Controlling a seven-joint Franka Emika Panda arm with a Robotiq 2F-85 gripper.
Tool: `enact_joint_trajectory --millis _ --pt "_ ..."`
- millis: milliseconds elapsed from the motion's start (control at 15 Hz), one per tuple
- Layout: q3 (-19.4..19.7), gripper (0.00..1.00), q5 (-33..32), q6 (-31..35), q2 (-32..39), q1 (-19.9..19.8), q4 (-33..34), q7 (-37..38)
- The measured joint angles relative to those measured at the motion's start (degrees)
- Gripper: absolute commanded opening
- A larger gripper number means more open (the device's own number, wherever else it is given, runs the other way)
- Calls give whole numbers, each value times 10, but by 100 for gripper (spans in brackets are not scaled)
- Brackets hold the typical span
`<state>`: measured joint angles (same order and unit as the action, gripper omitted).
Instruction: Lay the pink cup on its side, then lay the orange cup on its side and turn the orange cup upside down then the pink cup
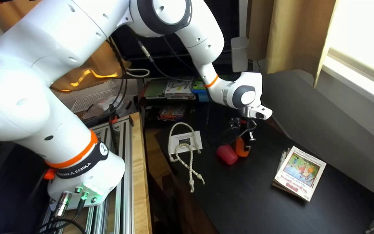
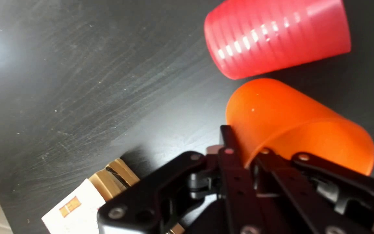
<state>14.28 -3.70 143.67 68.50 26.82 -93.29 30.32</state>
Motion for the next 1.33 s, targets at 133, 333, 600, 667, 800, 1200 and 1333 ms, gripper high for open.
enact_joint_trajectory --millis 133,333,600,667,800,1200,1333 --pt "3 1 -18 -37 2 7 12 1" --pt "4 1 -44 -78 8 10 31 3" --pt "6 1 -86 -117 27 18 63 13" --pt "8 1 -99 -127 33 23 71 19" --pt "13 8 -124 -141 47 35 88 34" --pt "18 44 -169 -164 84 59 136 81" --pt "18 58 -173 -172 93 61 149 90"
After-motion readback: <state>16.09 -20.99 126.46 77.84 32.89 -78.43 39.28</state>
